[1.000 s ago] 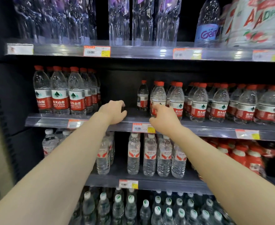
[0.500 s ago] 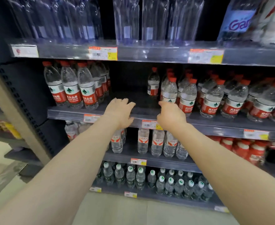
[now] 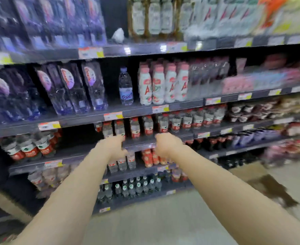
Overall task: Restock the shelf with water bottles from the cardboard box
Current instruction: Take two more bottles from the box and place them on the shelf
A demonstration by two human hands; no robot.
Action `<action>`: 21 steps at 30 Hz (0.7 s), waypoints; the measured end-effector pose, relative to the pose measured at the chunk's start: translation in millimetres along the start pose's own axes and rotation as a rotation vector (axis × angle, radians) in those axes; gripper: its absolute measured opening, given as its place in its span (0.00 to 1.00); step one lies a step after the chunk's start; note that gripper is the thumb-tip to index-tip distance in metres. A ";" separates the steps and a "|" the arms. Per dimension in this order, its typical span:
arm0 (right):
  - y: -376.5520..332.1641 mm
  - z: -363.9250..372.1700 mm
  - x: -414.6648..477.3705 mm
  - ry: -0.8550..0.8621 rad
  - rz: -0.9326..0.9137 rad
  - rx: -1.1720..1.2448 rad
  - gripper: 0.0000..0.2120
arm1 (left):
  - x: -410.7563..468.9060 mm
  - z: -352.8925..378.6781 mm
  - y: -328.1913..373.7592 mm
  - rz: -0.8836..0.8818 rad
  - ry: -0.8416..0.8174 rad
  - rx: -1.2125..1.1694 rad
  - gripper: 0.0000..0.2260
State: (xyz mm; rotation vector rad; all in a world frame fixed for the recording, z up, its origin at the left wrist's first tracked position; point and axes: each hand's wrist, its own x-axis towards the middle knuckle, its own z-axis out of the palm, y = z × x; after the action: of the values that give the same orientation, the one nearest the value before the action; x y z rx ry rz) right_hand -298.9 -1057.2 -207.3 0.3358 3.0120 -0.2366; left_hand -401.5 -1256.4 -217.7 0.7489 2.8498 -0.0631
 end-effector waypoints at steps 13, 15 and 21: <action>424.1 -70.6 -286.2 0.002 0.136 -0.087 0.26 | -64.3 -18.2 503.7 0.274 -0.169 -0.087 0.30; 473.0 -65.4 -297.9 0.015 0.167 -0.071 0.25 | -61.7 -12.0 559.5 0.330 -0.186 -0.062 0.29; 598.2 -33.3 -294.6 -0.030 0.286 0.061 0.27 | -11.9 37.9 674.0 0.410 -0.192 -0.019 0.26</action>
State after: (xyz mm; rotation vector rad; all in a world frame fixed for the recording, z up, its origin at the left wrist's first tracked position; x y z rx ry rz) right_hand 119.5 -537.3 -225.2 0.7526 2.8834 -0.3048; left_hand -53.7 -678.3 -247.0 1.2326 2.4620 -0.0450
